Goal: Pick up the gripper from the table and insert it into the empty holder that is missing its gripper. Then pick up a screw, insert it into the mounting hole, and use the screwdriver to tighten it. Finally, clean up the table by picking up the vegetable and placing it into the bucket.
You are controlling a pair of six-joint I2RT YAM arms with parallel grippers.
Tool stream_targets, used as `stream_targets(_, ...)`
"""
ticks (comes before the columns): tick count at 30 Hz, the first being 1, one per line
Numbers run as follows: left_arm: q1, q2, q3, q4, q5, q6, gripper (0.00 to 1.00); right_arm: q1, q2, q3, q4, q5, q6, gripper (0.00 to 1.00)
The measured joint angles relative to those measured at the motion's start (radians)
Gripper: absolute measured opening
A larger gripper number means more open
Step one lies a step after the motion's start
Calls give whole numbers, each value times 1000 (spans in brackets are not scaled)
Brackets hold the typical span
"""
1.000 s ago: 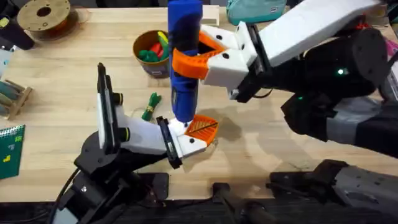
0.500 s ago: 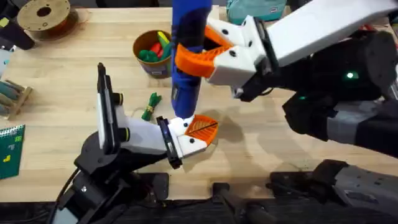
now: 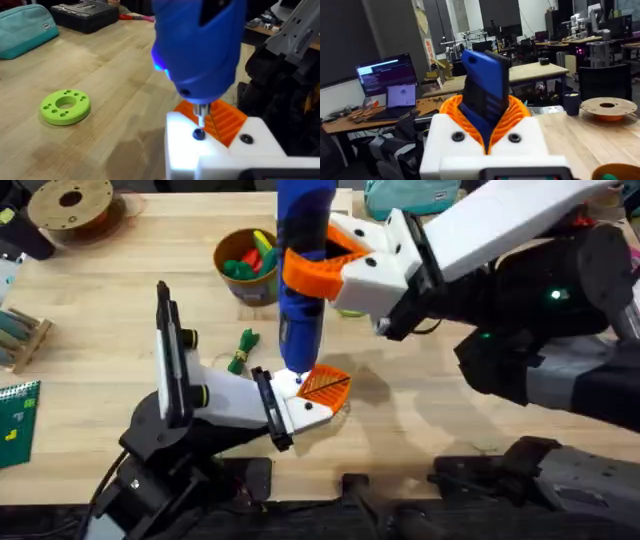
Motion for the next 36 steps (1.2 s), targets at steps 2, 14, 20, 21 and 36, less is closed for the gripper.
stream_targets(2,0,0,0,0,0,0,4,2,0,0,0,0,0,32)
stream_targets(14,0,0,0,0,0,0,4,10,0,0,-7,0,-12,32)
stream_targets(20,0,0,0,0,0,0,4,10,0,0,-18,0,-17,32)
stream_targets(21,0,0,0,0,0,0,4,10,0,0,-28,0,-19,32)
stream_targets(36,0,0,0,0,1,0,4,10,0,0,-46,1,-39,32)
